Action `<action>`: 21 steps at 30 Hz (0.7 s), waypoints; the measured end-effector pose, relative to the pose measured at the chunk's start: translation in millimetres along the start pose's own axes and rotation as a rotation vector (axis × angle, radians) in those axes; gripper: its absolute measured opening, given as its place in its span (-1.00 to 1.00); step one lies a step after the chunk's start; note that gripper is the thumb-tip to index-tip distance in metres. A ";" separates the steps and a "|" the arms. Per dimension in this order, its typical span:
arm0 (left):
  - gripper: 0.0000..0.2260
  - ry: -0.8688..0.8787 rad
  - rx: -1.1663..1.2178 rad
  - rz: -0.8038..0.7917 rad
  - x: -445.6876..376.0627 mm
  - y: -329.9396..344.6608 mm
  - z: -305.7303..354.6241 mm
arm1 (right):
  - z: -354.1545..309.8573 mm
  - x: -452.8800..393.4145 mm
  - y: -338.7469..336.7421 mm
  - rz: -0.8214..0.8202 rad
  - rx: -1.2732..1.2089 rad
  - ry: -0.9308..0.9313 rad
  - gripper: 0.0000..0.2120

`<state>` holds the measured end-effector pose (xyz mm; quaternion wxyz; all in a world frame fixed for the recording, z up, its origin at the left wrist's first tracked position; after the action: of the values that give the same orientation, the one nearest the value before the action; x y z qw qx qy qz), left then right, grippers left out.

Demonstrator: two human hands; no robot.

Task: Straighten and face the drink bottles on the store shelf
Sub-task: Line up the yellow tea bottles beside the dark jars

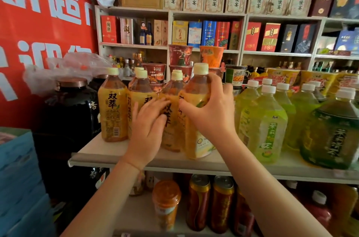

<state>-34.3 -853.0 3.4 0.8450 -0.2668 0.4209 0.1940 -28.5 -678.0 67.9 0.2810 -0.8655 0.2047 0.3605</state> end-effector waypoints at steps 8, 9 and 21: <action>-0.01 -0.229 0.164 0.134 33.8 -36.2 24.9 | -77.6 19.4 42.3 -0.092 -0.208 -0.112 -0.20; -0.09 -0.257 0.131 0.221 33.2 -44.3 21.0 | -84.6 24.2 52.6 -0.103 -0.185 -0.136 -0.19; -0.14 -0.429 0.240 0.287 19.8 -122.9 -69.1 | -103.9 30.5 128.4 -0.042 -0.051 -0.334 -0.55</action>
<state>2.9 -989.6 -12.1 0.9042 -0.0557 0.2859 0.3123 -27.1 -845.9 62.4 0.2966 -0.8044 0.1279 0.4986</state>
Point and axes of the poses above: each hand's wrist, its own x-axis away from the middle knuckle, its own y-axis out of the palm, z = x × y, the point moved 5 cm from there along -x, towards the middle knuckle, and after that the axes turned 4 degrees about z, right-handed, at the moved point
